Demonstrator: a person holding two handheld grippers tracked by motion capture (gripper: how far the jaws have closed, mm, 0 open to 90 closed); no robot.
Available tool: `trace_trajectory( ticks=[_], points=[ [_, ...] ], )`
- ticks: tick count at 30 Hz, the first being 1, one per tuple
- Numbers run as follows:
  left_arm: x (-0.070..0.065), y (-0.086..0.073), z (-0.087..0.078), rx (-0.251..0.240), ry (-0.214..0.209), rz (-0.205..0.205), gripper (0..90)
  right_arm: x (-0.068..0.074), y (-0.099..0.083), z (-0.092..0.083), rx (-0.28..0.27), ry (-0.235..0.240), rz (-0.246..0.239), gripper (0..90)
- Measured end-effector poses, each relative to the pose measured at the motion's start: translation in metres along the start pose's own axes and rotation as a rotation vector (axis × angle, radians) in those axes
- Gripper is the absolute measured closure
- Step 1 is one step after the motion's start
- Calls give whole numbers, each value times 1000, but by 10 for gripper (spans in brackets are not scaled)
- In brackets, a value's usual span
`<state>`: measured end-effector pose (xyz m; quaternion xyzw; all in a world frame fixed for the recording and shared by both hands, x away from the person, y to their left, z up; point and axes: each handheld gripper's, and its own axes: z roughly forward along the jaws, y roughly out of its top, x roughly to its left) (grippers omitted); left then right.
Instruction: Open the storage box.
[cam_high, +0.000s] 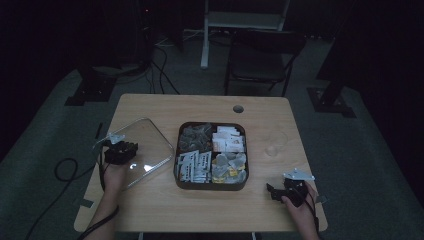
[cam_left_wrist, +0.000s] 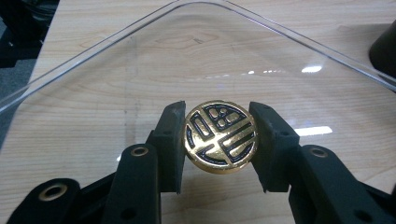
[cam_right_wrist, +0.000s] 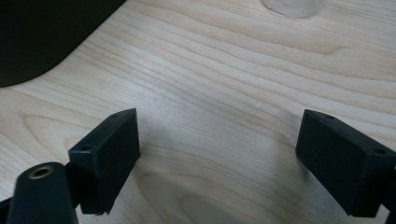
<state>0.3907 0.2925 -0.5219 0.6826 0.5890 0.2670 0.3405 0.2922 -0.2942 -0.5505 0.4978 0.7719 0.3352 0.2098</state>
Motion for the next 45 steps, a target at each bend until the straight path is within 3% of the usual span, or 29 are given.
trace_trajectory(
  ticks=[14, 24, 26, 27, 28, 32, 35, 37, 39, 40, 45],
  points=[
    [-11, 3, 15, -9, 30, -24, 597, 0, 0, 0, 0, 0, 0, 131],
    [-9, 6, 27, -1, 26, 3, 594, 0, 0, 0, 0, 0, 0, 131],
    [-6, 6, 29, 12, -8, -25, 587, 0, 0, 0, 0, 0, 0, 131],
    [-4, 6, 28, -13, -32, -45, 538, 0, 0, 0, 0, 0, 0, 131],
    [-4, 6, 26, -37, -28, -47, 478, 0, 0, 0, 0, 0, 0, 131],
    [-4, 7, 25, -8, -35, -12, 309, 0, 0, 0, 0, 0, 0, 131],
    [-2, 7, 22, -12, -81, -32, 251, 0, 0, 0, 0, 0, -1, 131],
    [-2, 7, 21, -7, -88, -20, 188, 0, 0, 0, 0, 0, 0, 131],
    [-2, 7, 20, -3, -100, -20, 188, 0, 0, 0, 0, 0, 0, 131],
    [-3, 8, 18, 3, -118, 11, 187, 0, 0, 0, 0, 0, 0, 131],
    [-7, 9, 15, 19, -156, 55, 99, 0, 0, 0, 0, 0, 0, 131]
  ],
)
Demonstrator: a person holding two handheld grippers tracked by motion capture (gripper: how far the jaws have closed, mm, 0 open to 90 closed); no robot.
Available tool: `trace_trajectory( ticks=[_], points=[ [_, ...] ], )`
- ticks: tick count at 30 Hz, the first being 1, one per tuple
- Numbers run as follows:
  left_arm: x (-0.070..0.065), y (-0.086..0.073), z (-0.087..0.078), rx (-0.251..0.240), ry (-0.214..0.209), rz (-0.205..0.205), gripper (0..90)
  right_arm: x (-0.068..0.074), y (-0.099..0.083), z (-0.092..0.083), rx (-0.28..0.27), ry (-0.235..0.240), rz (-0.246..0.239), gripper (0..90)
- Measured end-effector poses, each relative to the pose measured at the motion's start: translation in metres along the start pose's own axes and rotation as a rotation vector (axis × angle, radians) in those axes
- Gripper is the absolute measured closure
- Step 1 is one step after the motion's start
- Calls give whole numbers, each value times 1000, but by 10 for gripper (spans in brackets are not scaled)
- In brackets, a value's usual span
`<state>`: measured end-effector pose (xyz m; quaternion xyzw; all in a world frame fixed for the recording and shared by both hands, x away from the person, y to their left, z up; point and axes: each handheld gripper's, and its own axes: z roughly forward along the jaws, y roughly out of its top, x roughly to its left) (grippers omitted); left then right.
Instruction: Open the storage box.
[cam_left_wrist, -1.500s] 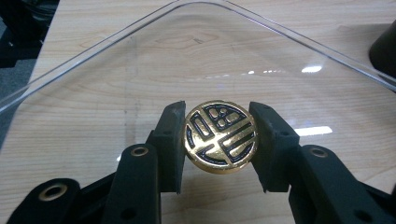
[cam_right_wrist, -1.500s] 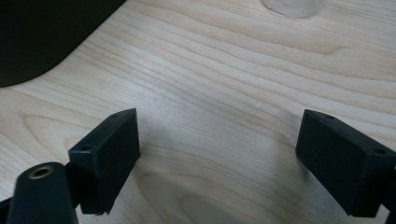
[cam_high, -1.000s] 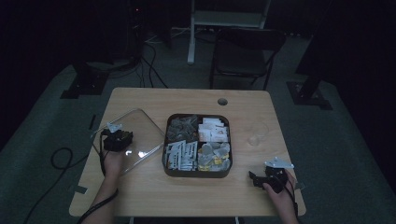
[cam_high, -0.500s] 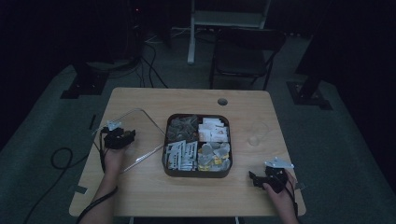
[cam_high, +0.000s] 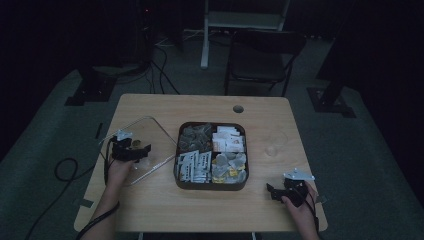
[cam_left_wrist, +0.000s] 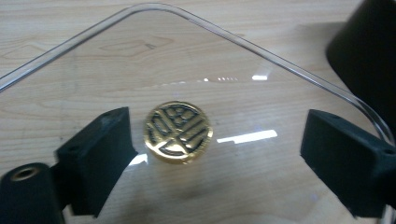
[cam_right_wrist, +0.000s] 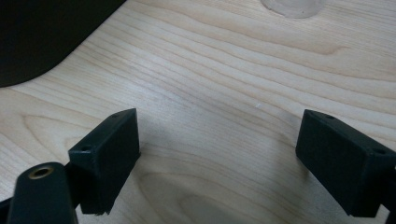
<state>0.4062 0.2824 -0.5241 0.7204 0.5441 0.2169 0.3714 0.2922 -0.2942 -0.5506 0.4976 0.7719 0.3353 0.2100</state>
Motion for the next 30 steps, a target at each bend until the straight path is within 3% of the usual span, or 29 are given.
trace_trajectory(
  ticks=[2, 4, 8, 11, 17, 20, 30],
  points=[
    [-1, 0, -2, 3, -12, 6, 88, 0, 0, 0, 0, 0, 0, 131],
    [-2, 0, -4, 7, -18, 14, 10, 0, 0, 0, 0, 0, 0, 131],
    [-5, -4, -7, 25, -30, 53, 10, 0, 0, 0, 0, 0, 1, 131],
    [-5, -7, -10, 12, -47, 52, 10, 0, 0, 0, 0, 0, 0, 131],
    [-11, -13, -13, 15, -76, 113, 10, 0, 0, 0, 0, 0, 0, 131],
    [-14, -15, -17, 10, -122, 122, 10, 0, 0, 0, 0, 0, 0, 131],
    [-33, -26, -23, 28, -185, 212, 10, 0, 0, 0, 0, 0, 0, 132]
  ],
)
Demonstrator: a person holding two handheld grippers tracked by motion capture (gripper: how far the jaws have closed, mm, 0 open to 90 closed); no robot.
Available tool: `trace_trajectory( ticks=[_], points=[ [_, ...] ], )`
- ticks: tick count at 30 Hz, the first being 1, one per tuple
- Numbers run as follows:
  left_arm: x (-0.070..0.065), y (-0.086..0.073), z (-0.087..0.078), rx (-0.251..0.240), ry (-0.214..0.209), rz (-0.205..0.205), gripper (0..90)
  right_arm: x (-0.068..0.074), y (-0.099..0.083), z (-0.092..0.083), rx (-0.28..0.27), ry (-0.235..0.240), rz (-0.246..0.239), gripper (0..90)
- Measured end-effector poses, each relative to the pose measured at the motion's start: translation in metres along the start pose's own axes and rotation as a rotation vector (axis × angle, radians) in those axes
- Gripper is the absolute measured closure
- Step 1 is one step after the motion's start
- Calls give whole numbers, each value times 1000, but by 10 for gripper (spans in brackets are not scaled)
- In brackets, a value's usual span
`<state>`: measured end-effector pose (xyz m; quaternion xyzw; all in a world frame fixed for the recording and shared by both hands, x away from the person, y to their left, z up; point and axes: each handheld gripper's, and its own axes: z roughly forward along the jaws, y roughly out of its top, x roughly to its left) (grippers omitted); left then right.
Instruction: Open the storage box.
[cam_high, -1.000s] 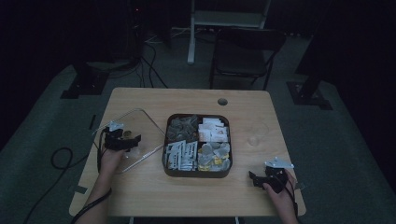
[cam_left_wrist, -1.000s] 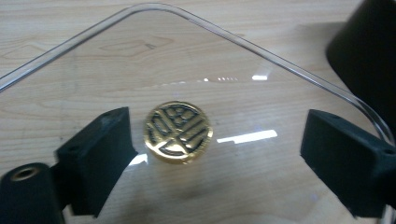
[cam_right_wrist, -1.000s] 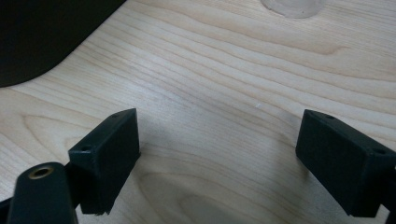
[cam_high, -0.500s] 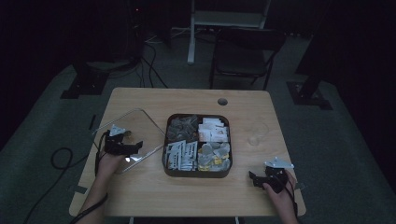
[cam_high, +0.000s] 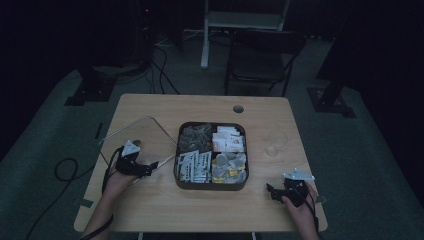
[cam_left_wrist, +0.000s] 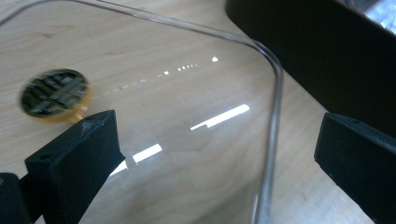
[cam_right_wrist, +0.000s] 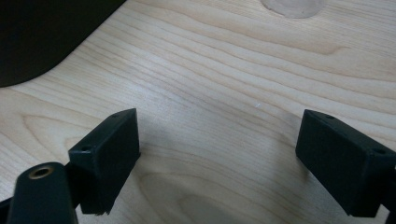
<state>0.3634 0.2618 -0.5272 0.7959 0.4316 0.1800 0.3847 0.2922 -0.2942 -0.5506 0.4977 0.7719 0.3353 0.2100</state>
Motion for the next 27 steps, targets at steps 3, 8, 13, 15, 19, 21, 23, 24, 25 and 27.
trace_trajectory(
  ticks=[3, 8, 13, 15, 19, 21, 23, 24, 25, 27],
  points=[
    [-11, -3, 0, 20, -29, 41, 10, 0, 0, 0, 0, 0, 0, 131],
    [-22, -5, -1, 30, -59, 67, 10, 0, 0, 0, 0, 0, 0, 131],
    [-34, -9, -2, 51, -91, 110, 10, 0, 0, 0, 0, 0, -1, 131],
    [-39, -11, -3, 55, -106, 125, 11, 0, 0, 0, 0, 0, 0, 132],
    [-50, -12, -5, 65, -134, 161, 11, 0, 0, 0, 0, 0, -1, 131],
    [-54, -13, -6, 71, -147, 174, 11, 0, 0, 0, 0, 0, 0, 131],
    [-57, -14, -6, 67, -157, 176, 11, 0, 0, 0, 0, 0, 1, 131],
    [-59, -14, -7, 65, -161, 179, 10, 0, 0, 0, 0, 0, -1, 131],
    [-61, -15, -7, 64, -169, 182, 11, 0, 0, 0, 0, 0, -1, 131],
    [-66, -16, -7, 69, -181, 190, 11, 0, 0, 0, 0, 0, -1, 131]
  ],
)
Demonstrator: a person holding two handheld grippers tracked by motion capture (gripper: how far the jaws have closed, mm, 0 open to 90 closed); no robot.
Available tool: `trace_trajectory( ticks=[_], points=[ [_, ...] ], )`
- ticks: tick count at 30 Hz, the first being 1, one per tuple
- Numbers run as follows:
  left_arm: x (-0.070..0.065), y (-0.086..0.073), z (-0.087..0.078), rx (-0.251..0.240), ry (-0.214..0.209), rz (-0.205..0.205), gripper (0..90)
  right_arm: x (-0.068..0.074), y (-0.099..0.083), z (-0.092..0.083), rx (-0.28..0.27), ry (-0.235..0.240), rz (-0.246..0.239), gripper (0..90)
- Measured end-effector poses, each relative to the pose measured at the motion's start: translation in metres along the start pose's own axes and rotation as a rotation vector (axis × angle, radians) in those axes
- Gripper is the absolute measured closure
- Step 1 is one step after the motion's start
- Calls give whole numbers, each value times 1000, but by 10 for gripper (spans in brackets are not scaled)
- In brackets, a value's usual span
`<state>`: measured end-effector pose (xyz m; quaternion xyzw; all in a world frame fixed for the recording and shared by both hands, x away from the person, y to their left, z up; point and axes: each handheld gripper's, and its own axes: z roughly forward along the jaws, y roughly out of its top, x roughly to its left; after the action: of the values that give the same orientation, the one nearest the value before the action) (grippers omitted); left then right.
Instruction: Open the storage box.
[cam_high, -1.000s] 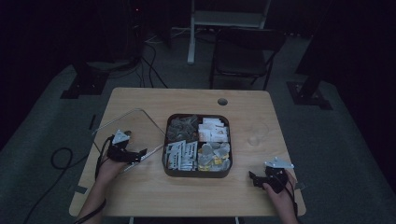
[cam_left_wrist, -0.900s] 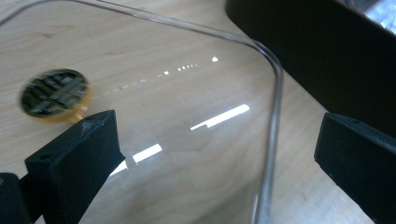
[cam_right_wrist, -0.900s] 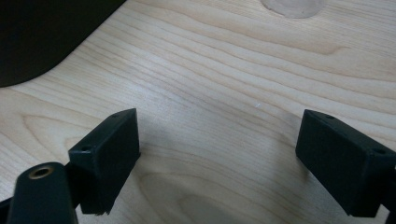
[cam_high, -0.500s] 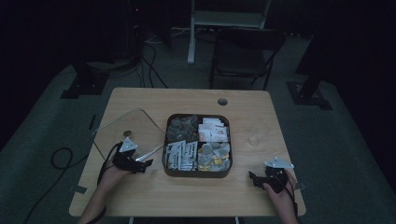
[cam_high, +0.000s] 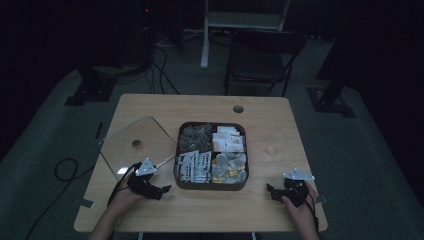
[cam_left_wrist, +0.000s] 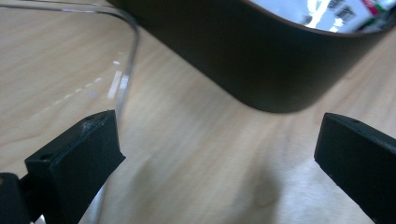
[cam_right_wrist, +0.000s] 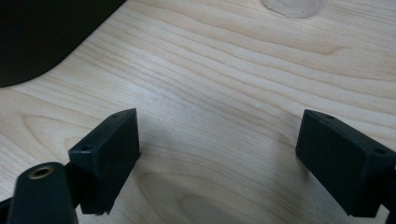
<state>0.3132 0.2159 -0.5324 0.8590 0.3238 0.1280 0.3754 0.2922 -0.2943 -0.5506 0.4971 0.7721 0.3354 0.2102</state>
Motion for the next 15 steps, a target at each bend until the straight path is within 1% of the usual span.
trace_trajectory(
  ticks=[3, 6, 8, 11, 13, 15],
  points=[
    [-8, -2, 4, 27, -16, 20, 11, 0, 0, 0, 0, 0, 1, 131],
    [-14, -4, 7, 44, -34, 37, 10, 0, 0, 0, 0, 0, 1, 131],
    [-17, -5, 9, 55, -30, 49, 11, 0, 0, 0, 0, 0, 1, 131],
    [-20, -7, 10, 61, -34, 52, 10, 0, 0, 0, 0, 0, 1, 131],
    [-21, -8, 11, 66, -45, 50, 10, 0, 0, 0, 0, 0, 0, 132],
    [-23, -9, 11, 63, -36, 60, 10, 0, 0, 0, 1, 0, 1, 132]
  ],
)
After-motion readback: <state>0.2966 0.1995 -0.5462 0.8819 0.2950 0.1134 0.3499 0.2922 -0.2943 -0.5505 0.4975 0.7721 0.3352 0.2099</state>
